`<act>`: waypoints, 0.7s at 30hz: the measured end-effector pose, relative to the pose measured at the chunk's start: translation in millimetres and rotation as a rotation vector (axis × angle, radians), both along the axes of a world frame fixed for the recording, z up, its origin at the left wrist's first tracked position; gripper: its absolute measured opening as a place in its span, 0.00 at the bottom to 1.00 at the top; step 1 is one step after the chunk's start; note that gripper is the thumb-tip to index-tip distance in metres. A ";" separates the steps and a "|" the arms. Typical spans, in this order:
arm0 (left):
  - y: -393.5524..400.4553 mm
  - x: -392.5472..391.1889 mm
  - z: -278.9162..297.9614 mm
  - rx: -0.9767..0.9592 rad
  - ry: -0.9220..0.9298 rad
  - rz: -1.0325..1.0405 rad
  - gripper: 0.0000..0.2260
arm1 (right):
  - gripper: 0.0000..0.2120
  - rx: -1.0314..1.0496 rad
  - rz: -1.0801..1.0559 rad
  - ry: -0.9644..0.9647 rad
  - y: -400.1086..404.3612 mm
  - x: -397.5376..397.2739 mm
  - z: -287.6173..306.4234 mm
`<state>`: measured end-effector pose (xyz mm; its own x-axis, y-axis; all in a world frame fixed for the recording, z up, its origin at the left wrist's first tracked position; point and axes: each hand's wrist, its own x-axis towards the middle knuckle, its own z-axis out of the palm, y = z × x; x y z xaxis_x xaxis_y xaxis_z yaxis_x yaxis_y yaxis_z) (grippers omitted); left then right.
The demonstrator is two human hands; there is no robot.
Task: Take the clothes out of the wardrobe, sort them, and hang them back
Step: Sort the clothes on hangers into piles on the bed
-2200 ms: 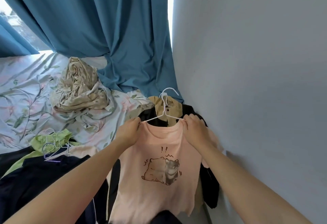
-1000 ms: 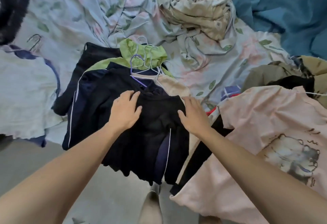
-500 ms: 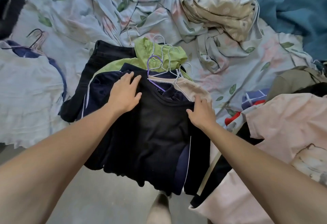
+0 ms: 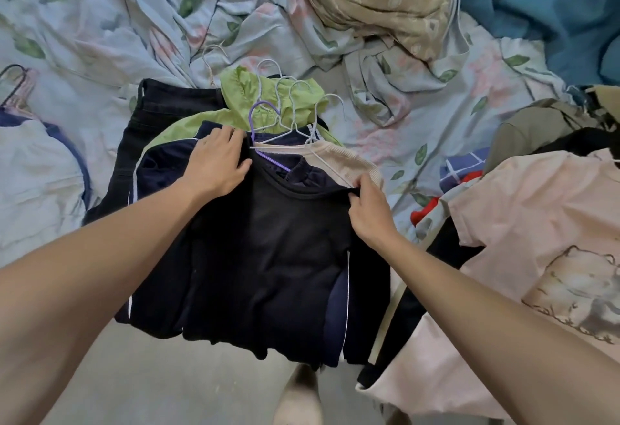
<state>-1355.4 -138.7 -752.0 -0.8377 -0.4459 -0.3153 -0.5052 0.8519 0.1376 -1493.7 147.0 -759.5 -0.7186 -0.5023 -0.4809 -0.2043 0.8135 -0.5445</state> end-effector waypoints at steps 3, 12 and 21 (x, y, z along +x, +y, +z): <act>6.1 -3.0 6.8 0.013 0.039 -0.013 0.20 | 0.04 -0.061 -0.005 0.041 6.1 3.2 10.0; 38.3 11.1 58.4 -0.084 0.206 0.005 0.16 | 0.07 -0.173 0.041 0.165 26.7 -8.6 56.3; 93.1 42.6 213.8 -0.263 0.251 -0.035 0.13 | 0.02 -0.247 0.101 0.209 79.7 7.3 178.2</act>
